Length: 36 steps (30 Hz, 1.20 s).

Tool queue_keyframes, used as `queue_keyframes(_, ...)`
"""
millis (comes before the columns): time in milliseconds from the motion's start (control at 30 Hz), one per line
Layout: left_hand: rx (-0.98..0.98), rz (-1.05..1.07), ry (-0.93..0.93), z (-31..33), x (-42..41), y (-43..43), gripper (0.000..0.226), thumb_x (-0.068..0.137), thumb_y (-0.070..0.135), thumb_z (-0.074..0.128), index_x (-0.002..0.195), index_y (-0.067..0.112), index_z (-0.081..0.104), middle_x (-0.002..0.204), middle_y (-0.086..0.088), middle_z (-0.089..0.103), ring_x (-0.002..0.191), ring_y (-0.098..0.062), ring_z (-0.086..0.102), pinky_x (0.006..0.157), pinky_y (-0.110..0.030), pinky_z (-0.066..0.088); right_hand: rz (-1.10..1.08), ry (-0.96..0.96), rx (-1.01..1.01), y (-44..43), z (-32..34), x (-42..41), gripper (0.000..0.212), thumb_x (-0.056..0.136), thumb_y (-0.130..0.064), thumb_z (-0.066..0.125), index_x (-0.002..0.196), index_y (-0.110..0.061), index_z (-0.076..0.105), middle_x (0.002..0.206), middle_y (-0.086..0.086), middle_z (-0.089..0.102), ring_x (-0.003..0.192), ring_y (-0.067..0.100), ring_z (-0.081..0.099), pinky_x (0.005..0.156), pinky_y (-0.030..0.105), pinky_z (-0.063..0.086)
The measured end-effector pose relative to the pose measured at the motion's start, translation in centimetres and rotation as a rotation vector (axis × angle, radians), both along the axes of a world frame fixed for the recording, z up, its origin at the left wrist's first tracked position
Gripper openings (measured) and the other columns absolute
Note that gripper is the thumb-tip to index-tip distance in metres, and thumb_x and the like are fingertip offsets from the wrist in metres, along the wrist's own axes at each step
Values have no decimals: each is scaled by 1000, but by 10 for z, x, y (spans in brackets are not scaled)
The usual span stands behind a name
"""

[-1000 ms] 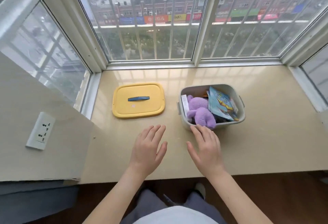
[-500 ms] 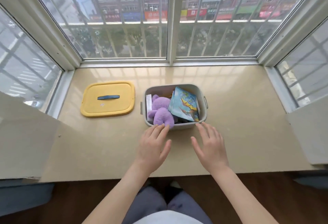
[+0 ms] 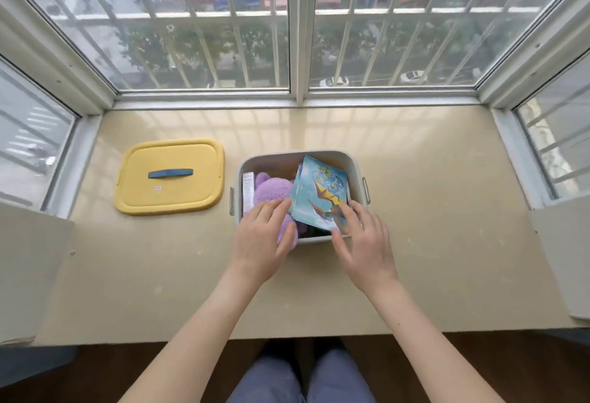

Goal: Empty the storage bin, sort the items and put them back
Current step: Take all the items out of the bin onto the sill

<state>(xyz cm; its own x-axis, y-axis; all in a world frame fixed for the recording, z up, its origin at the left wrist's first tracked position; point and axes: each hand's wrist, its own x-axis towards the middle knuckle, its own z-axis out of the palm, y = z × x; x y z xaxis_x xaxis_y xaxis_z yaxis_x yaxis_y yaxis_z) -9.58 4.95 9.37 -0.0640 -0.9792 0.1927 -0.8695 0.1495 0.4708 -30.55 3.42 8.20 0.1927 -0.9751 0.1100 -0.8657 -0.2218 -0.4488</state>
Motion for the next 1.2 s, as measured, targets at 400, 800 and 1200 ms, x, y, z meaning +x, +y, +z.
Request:
queue_keyframes(400,267,214,-30,-121,-29,-109,65,86,53,36,141,18,45,128,-10,55,120,-31,44,104,-41,35,86,-27,174,-107,-117,-23,49,93,-22,60,138,-5,51,141,22,47,131,36,45,102,46,44)
queue_keyframes(800,396,134,296,-139,-40,-128,51,80,15,71,129,16,57,118,-4,60,112,-19,54,86,-13,30,-49,30,420,-110,-138,-11,56,91,1,44,146,-10,40,127,20,52,100,39,58,82,42,47)
queue_keyframes(1200,398,415,721,-103,-36,-114,51,82,-4,61,123,27,61,115,9,64,93,-7,67,77,-21,55,-4,-9,405,-109,-105,-20,54,92,4,42,146,-6,42,127,19,62,105,39,61,86,41,49)
